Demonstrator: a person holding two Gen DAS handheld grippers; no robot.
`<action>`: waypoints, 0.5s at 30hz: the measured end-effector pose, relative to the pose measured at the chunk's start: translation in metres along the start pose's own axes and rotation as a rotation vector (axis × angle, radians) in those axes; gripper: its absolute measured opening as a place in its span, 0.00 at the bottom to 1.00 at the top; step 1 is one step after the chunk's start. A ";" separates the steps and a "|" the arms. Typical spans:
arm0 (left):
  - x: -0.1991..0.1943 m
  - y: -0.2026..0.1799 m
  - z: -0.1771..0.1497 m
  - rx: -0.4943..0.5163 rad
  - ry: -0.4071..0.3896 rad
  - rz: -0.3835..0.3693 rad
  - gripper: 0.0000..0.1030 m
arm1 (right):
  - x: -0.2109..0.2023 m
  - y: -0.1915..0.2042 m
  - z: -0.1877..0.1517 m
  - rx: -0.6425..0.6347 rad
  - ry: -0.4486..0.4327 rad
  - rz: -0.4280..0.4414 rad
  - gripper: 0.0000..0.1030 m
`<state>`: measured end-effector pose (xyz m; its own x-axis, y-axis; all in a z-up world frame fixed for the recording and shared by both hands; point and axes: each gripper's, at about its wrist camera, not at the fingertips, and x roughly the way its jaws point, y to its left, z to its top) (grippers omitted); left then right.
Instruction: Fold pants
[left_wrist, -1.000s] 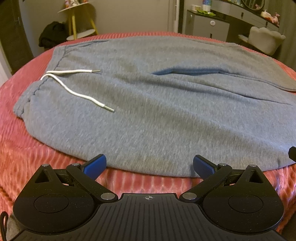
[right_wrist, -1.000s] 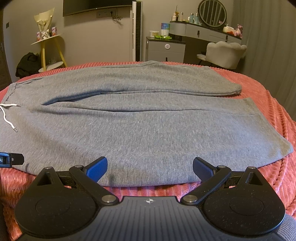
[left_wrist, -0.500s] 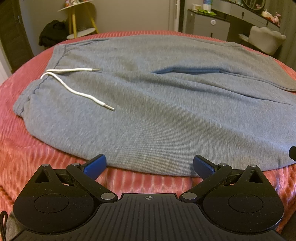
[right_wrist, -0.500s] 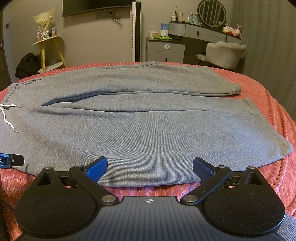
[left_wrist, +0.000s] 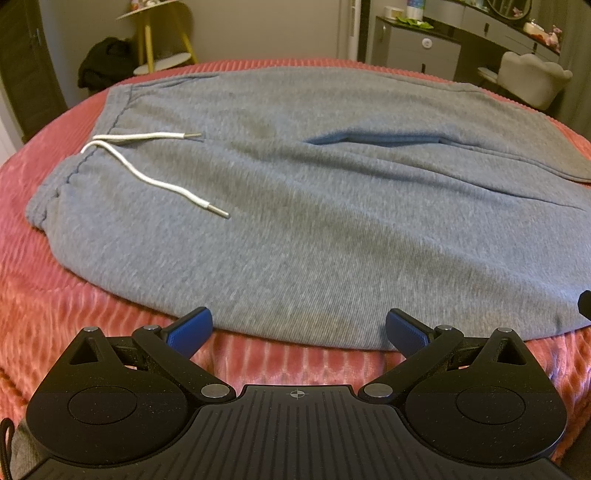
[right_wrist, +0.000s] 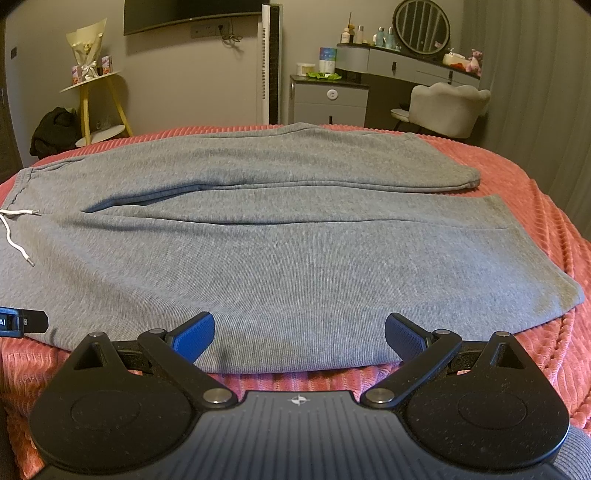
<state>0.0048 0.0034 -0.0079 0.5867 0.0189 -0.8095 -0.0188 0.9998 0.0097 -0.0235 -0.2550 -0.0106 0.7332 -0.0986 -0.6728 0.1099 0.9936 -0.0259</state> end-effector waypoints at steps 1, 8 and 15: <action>0.000 0.000 0.000 -0.001 0.002 0.000 1.00 | -0.001 0.000 0.000 0.000 -0.001 -0.001 0.96; 0.000 0.000 0.001 -0.002 0.007 -0.002 1.00 | -0.002 -0.001 0.001 0.002 -0.003 -0.001 0.96; 0.001 0.000 0.002 -0.004 0.013 -0.003 1.00 | -0.003 -0.001 0.001 -0.001 -0.007 -0.004 0.96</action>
<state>0.0066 0.0036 -0.0079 0.5762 0.0161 -0.8172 -0.0203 0.9998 0.0054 -0.0253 -0.2552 -0.0080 0.7376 -0.1026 -0.6674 0.1120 0.9933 -0.0290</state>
